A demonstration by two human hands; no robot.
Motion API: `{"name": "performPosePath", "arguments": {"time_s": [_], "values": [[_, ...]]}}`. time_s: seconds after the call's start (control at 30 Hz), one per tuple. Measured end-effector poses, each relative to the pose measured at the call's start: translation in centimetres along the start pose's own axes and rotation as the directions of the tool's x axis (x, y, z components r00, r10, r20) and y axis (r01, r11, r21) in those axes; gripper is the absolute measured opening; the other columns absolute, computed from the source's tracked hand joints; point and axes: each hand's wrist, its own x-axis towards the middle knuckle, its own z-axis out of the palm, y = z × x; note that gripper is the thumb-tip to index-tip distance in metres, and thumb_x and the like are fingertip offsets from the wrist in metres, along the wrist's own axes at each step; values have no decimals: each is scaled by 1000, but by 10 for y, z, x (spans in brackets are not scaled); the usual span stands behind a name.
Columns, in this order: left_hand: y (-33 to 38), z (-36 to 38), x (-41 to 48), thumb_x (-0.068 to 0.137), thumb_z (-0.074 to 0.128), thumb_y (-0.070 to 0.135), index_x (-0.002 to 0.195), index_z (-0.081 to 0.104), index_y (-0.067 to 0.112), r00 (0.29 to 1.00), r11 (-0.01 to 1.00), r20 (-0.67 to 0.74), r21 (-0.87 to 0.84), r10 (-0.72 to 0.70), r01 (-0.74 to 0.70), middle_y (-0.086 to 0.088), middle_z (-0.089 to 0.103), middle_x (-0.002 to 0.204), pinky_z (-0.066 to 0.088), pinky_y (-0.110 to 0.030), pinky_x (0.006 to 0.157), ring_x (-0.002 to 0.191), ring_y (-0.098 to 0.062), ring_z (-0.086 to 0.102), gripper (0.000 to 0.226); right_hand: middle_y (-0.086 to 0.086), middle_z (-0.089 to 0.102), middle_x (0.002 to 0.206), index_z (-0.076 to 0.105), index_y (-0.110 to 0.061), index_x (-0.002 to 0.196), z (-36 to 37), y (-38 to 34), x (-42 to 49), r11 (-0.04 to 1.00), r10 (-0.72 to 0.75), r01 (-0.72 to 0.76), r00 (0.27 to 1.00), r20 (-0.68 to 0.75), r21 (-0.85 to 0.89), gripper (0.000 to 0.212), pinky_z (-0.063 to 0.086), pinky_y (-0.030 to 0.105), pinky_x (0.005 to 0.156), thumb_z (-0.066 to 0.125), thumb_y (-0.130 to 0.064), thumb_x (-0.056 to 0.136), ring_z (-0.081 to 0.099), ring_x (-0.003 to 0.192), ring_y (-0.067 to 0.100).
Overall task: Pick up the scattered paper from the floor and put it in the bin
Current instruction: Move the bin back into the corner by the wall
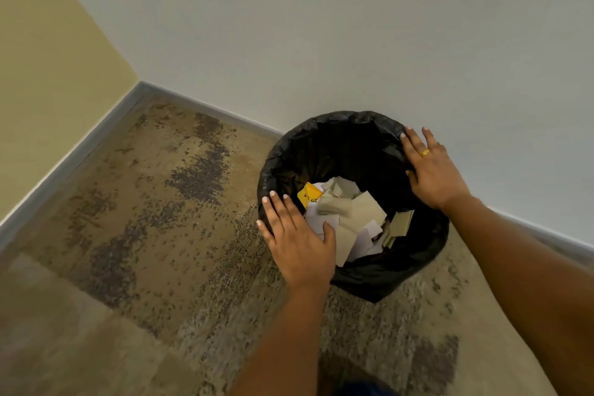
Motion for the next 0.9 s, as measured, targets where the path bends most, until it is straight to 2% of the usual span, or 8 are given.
{"name": "performPosePath", "arguments": {"time_s": [0.2,0.37,0.5,0.63,0.8,0.9], "values": [[0,3,0,84,39,52,147,22,1,1000,999,-25,-43,-9,8,-13,14,157,-12,-42,113,146,-27,5,83,7,3,159,7,-12,150,1,-2,-1,1000,8,-9,1000,-12,-30,68,5,45,118,43,-7,93,-2,146,29],[2,2,0,83,40,52,148,15,1,999,999,-28,-36,-35,34,-13,9,158,-9,-45,114,147,-27,1,87,6,2,159,7,-13,150,1,-3,-1,1000,15,-15,1000,-22,-10,67,3,44,117,42,-7,93,-4,146,28],[1,-2,1,82,50,54,149,9,2,1000,998,12,-63,-24,25,-13,1,159,-13,-43,112,147,-28,-6,94,5,2,159,7,-13,150,-1,-3,-1,1000,11,-11,999,-34,10,66,2,43,118,40,-7,94,-5,146,27],[-1,-2,1,76,42,60,149,12,3,999,998,11,-47,-33,33,-11,3,159,-10,-44,114,147,-27,-4,97,7,2,159,6,-12,150,0,-2,-1,999,1,0,1000,-19,44,66,2,43,118,40,-7,94,-5,146,28],[0,-4,3,72,29,65,149,19,7,999,998,35,-47,-39,41,-9,12,158,2,-51,116,147,-29,1,97,7,2,159,7,-10,150,-3,-1,0,994,-34,33,999,3,106,69,2,42,117,42,-2,90,-4,146,29],[-1,-4,3,74,26,68,148,22,7,999,997,21,-60,-47,48,-8,16,158,5,-52,115,146,-30,4,96,8,6,158,10,-8,149,-3,1,2,989,-63,64,998,-11,135,69,6,43,118,42,1,89,-2,146,30]]}}
